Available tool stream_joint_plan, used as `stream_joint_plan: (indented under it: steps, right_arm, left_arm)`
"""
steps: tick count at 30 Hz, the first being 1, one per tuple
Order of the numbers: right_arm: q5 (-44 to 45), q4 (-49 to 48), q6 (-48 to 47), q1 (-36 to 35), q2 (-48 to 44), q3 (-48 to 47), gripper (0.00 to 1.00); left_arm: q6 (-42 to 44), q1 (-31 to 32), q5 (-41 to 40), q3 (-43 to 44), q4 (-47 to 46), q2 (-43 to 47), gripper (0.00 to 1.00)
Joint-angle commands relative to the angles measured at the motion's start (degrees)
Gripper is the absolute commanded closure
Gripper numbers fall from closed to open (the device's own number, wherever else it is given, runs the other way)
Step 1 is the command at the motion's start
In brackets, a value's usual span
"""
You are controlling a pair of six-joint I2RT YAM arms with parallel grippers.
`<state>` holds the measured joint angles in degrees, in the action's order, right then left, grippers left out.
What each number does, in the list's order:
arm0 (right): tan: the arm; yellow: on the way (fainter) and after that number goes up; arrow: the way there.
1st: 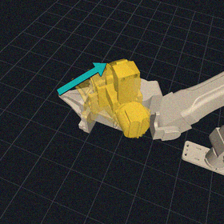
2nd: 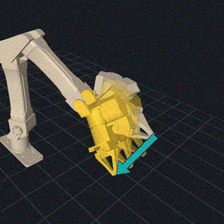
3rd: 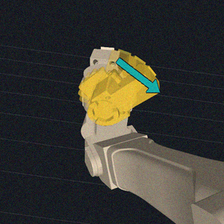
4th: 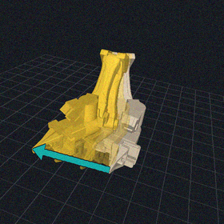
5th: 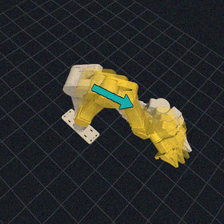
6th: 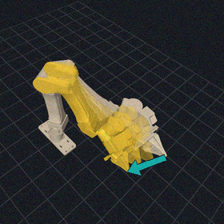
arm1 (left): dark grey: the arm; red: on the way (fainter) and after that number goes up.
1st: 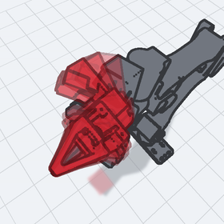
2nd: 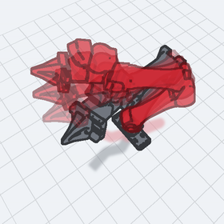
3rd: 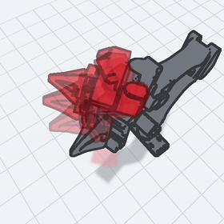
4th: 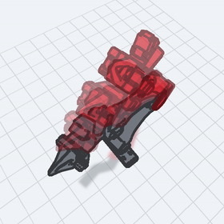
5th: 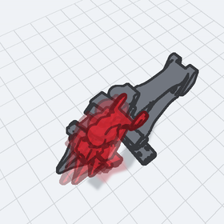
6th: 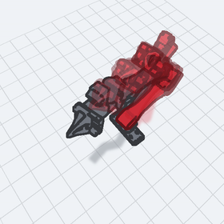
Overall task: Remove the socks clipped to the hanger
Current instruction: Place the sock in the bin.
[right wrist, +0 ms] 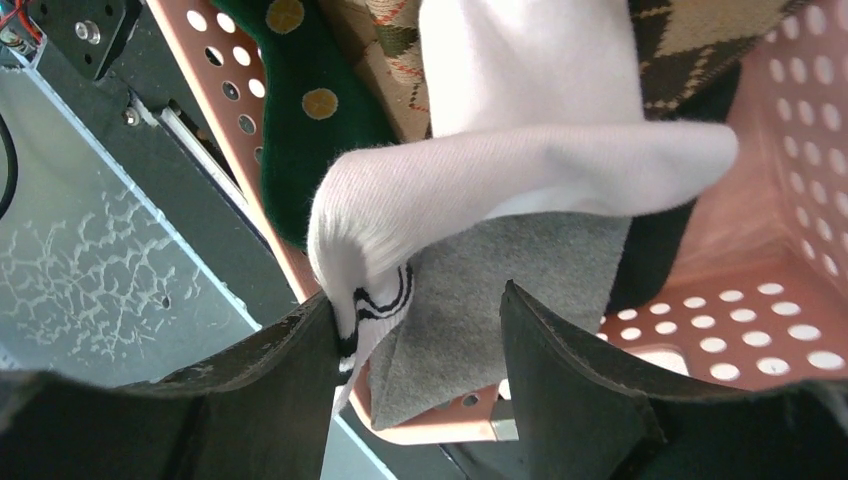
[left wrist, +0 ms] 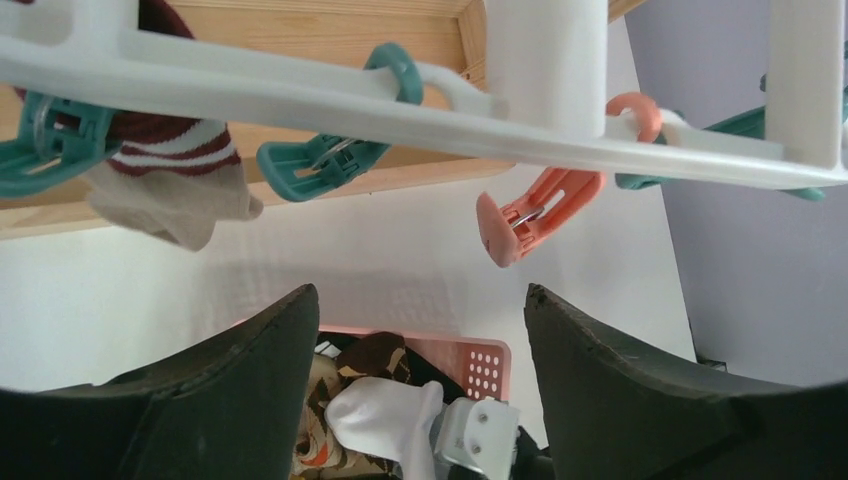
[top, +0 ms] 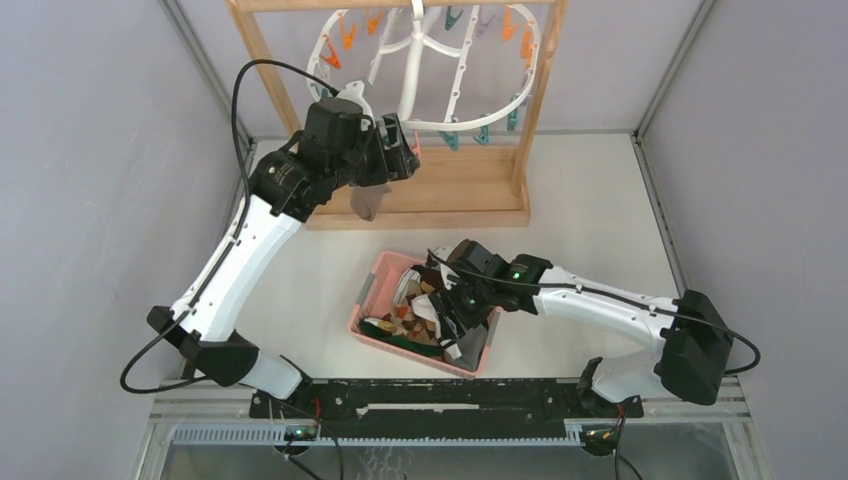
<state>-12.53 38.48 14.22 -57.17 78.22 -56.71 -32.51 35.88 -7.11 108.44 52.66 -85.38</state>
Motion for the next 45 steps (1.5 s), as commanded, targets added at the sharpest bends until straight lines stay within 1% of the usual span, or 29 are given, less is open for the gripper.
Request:
stream_joint_plan:
  steps: [1, 3, 7, 8, 9, 10, 14, 16, 18, 19, 22, 25, 32, 39, 41, 45]
  right_arm:
    - [4.1, 1.5, -0.7, 1.1, -4.3, -0.3, 0.34]
    - [5.3, 2.5, -0.6, 1.8, -4.7, -0.3, 0.34]
    - [6.7, 3.4, -0.4, 3.3, -4.8, -0.3, 0.34]
    - [6.8, 3.4, -0.4, 3.7, -4.9, -0.3, 0.34]
    - [6.8, 3.3, -0.4, 3.9, -5.1, -0.3, 0.34]
    - [6.8, 3.2, -0.4, 4.3, -5.4, -0.3, 0.34]
    - [6.3, 1.3, -0.1, 5.5, -9.0, -0.3, 0.33]
    - [5.0, -0.2, -0.1, 6.1, -11.3, -0.5, 0.31]
    - [3.1, -2.0, -0.2, 6.4, -13.5, -0.5, 0.24]
    - [2.0, -2.7, -0.2, 6.4, -14.3, -0.6, 0.23]
    - [0.1, -3.8, -0.3, 6.5, -15.4, -1.0, 0.23]
    - [0.1, -3.3, -0.1, 6.2, -15.5, -1.1, 0.23]
    - [0.1, -2.2, 0.1, 6.2, -16.2, -1.2, 0.23]
    - [-0.3, -2.0, 0.8, 5.9, -16.7, -1.2, 0.23]
    - [-0.4, -1.7, 0.9, 5.8, -16.8, -1.2, 0.23]
    - [-0.5, -1.1, 1.1, 5.8, -17.2, -1.2, 0.23]
  left_arm:
    - [1.0, 0.2, -0.3, -2.2, -3.0, 3.9, 0.19]
    - [1.0, 0.2, -0.7, -3.6, -3.2, 4.8, 0.13]
    - [1.0, 0.0, -1.8, -6.8, -4.1, 6.6, 0.10]
    - [1.0, -0.1, -2.1, -7.3, -4.1, 7.0, 0.08]
    - [1.0, -0.1, -2.4, -7.6, -4.0, 7.3, 0.01]
    - [1.1, -0.2, -2.9, -7.8, -3.9, 7.5, 0.00]
    - [1.9, -0.4, -4.2, -9.3, -3.2, 9.0, 0.00]
    - [2.3, -0.7, -4.7, -11.0, -3.5, 10.1, 0.00]
    - [2.2, -1.1, -5.0, -13.1, -3.7, 11.4, 0.00]
    - [2.2, -1.4, -5.1, -14.1, -3.8, 12.0, 0.00]
    - [2.0, -1.8, -5.8, -17.1, -4.4, 13.5, 0.00]
    - [1.9, -1.9, -7.2, -20.1, -5.1, 14.7, 0.00]
    - [3.3, -2.2, -9.7, -28.8, -12.1, 17.8, 0.00]
    - [5.4, -2.2, -14.4, -36.3, -19.9, 17.5, 0.00]
    - [6.2, -2.2, -14.8, -38.6, -23.7, 17.2, 0.00]
    - [7.5, -2.2, -14.7, -41.3, -28.3, 15.3, 0.00]
